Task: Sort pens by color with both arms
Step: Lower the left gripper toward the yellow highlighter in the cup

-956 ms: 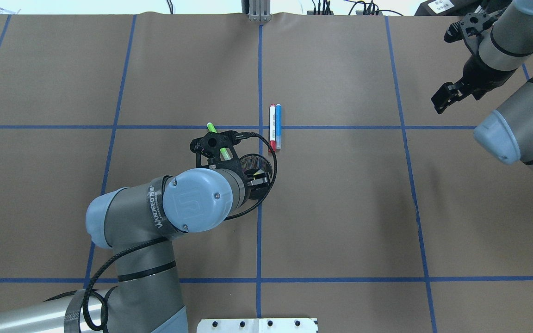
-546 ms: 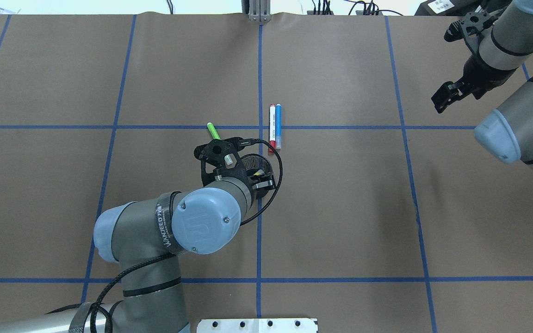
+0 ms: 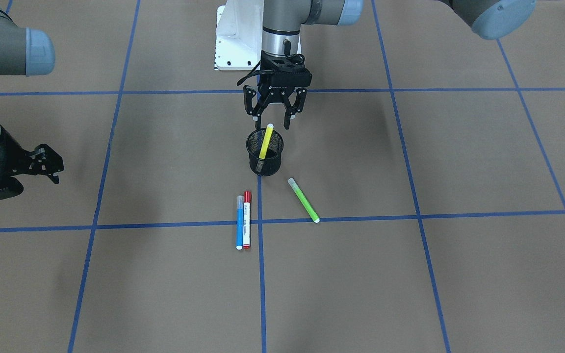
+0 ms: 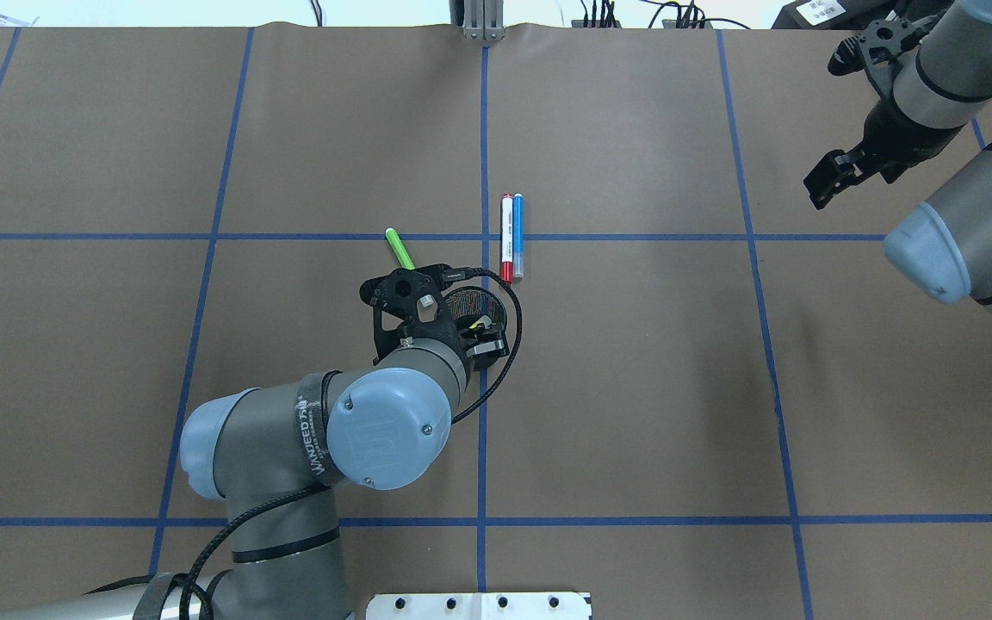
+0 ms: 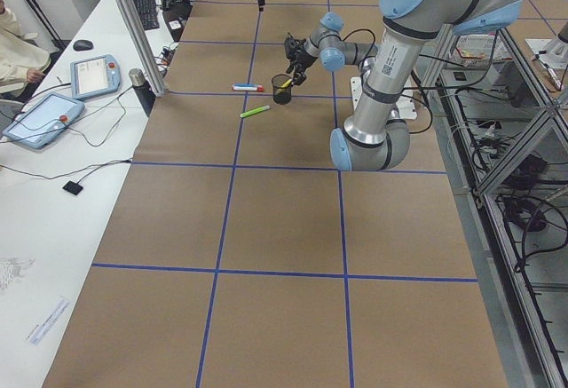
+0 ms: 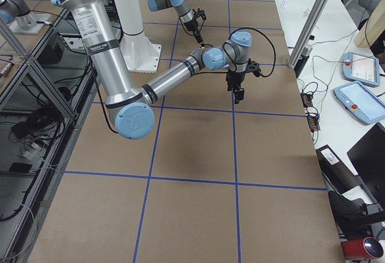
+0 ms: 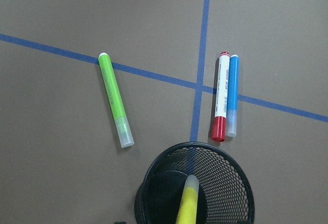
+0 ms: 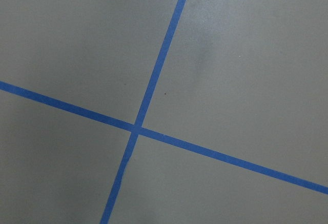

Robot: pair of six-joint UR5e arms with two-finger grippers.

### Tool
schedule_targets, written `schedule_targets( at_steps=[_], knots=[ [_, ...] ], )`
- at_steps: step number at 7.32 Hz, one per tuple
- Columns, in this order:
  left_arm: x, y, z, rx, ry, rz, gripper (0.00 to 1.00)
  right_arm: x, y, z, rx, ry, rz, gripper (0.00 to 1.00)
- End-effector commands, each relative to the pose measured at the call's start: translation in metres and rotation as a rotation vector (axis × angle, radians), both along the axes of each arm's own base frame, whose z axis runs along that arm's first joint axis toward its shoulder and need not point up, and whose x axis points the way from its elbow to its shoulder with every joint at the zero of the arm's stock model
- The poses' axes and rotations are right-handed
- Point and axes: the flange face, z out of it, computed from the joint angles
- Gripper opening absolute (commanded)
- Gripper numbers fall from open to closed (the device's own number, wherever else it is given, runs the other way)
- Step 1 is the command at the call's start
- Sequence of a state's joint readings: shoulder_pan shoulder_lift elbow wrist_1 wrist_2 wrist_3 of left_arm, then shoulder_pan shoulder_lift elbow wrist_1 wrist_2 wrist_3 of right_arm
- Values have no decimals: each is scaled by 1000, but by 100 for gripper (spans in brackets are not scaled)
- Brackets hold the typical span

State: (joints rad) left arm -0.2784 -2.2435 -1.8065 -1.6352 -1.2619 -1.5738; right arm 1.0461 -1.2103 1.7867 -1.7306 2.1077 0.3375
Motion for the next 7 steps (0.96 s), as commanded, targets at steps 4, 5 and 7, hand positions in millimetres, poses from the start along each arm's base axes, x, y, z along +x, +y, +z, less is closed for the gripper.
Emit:
schedule_targets(
  at_steps=[4,5,7],
  knots=[
    [7,10,1,9,-6,3,52,3,-1,1,-3,0,4,99],
    [7,11,2,9,-7,4,45,3,-1,0,-2,-2,5,99],
    [7,11,2,10,-7,3,33,4,-1,1,-3,-1,6,99]
  ],
)
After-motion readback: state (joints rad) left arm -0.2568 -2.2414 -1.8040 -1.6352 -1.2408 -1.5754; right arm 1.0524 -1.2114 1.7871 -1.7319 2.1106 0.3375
